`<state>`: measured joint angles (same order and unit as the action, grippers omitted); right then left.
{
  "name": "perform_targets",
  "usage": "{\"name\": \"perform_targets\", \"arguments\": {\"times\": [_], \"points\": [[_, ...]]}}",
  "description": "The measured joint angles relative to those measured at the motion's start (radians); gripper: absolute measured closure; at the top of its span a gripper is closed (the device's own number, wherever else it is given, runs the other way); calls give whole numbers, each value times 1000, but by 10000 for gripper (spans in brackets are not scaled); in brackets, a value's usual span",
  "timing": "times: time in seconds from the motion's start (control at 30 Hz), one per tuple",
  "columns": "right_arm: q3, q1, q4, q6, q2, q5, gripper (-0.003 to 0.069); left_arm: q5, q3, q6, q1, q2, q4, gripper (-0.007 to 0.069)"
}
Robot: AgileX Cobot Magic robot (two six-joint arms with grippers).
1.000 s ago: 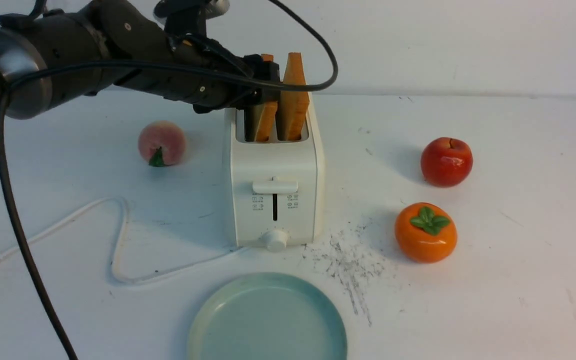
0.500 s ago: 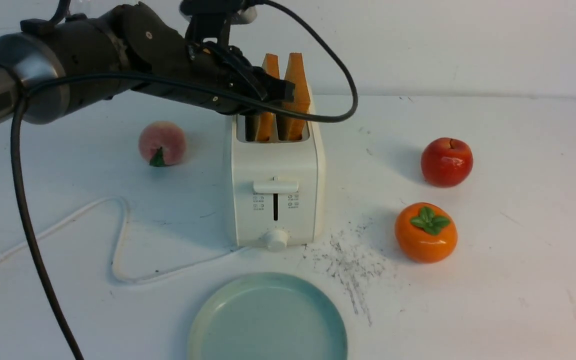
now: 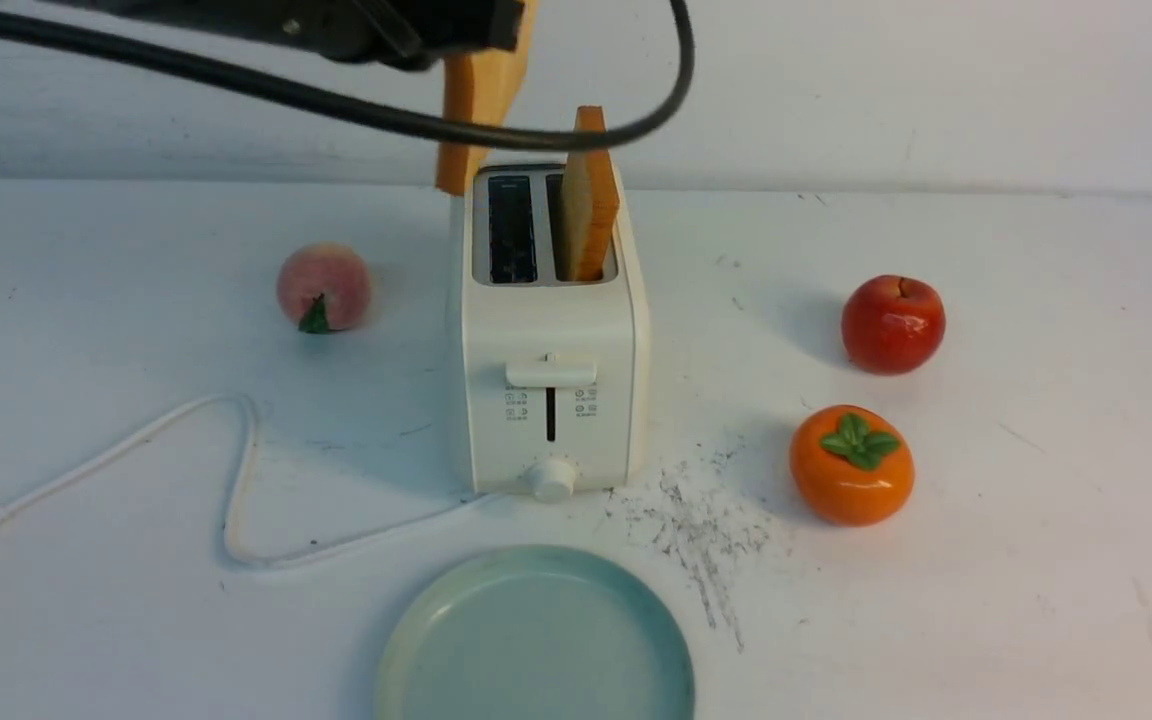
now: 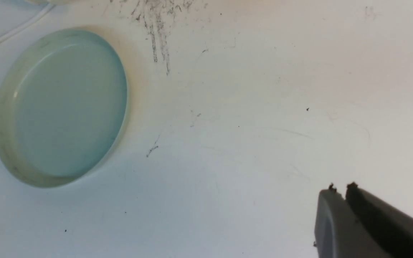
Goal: Take toasted bread from bread machine on white table place on plate.
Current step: 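Place the slice of bread on the plate with the left gripper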
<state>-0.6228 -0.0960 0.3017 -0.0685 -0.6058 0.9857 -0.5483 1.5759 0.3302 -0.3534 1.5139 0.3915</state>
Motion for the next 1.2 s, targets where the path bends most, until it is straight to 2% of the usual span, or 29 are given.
{"name": "perform_targets", "arguments": {"times": [0.2, 0.43, 0.7, 0.9, 1.07, 1.2], "points": [[0, 0, 0, 0, 0, 0, 601, -218, 1, -48, 0, -161, -30, 589], [0, 0, 0, 0, 0, -1, 594, -496, -31, -116, 0, -186, -127, 589], [0, 0, 0, 0, 0, -1, 593, -488, -281, -204, 0, -187, -134, 589], [0, 0, 0, 1, 0, -1, 587, -438, -433, -206, 0, -206, -6, 589], [0, 0, 0, 1, 0, -1, 584, -452, -460, -96, 0, -207, 208, 589], [0, 0, 2, 1, 0, -1, 579, -485, -460, -14, 0, -197, 312, 589]]}}
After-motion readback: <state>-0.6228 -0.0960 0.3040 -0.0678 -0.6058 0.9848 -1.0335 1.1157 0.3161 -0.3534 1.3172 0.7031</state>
